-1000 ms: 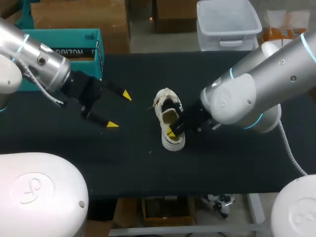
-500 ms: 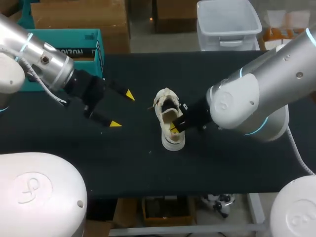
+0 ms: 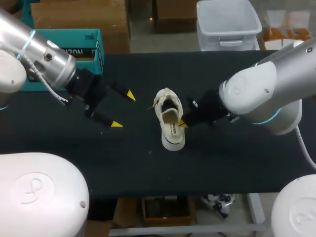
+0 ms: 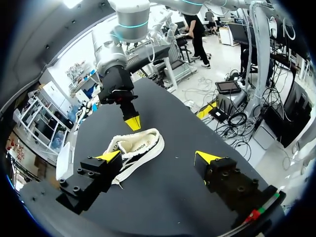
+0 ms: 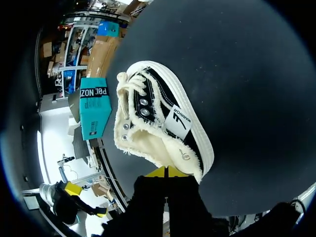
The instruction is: Open the shoe tongue, take the insole out of the shoe, put the insole back into the shoe, and pack the shoe into the shoebox
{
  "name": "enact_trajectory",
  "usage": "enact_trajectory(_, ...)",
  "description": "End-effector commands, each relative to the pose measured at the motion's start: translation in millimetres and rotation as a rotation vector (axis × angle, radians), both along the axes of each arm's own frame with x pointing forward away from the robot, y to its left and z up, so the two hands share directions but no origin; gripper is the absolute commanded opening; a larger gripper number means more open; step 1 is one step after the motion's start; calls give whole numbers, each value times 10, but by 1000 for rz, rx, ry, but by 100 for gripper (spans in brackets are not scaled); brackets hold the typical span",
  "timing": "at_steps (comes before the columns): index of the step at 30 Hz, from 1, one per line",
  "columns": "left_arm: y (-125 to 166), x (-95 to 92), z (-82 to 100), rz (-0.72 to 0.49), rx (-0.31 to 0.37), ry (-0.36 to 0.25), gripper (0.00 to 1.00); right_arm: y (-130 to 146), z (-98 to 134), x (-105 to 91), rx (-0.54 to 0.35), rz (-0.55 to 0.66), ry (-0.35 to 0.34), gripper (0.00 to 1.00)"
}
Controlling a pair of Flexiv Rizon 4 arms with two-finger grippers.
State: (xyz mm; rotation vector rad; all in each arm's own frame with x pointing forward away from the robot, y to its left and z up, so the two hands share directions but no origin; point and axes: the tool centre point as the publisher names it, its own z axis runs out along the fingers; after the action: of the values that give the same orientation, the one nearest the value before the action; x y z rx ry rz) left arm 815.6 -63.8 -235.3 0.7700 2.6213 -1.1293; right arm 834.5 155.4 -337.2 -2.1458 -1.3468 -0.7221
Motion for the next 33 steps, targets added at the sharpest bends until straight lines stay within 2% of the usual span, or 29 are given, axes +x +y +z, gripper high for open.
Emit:
enact_trajectory(1,34,-58,42,21,15,20,100,-63,69,52,22,142,92,0)
enact_trajectory(5,89,-93,13,32,8,71,100,-62,94,62,-12,220,82,10)
enact_trajectory(7,135,-115,-7,49,1,93,100,-61,108,62,-41,260,80,33)
enact_trajectory(9,187,-134,-32,75,12,120,100,-68,131,63,-56,293,82,46)
enact_trajectory(10,214,-136,-38,85,23,125,100,-88,151,68,-65,299,81,57)
enact_trajectory(11,260,-138,-48,97,35,134,100,-110,167,75,-66,302,79,98)
enact_trajectory(12,290,-139,-51,108,48,142,100,-139,194,77,-65,310,69,100)
enact_trajectory(18,403,-156,44,176,153,163,100,-228,268,74,-49,337,53,100)
enact_trajectory(20,407,-145,84,192,211,173,100,-228,268,74,-49,337,53,100)
enact_trajectory(22,398,-88,84,239,430,167,100,-228,268,74,-49,337,53,100)
enact_trajectory(23,421,-65,54,255,638,132,100,-228,268,74,-49,337,53,100)
enact_trajectory(33,421,-65,54,255,638,132,100,-228,268,74,-49,337,53,100)
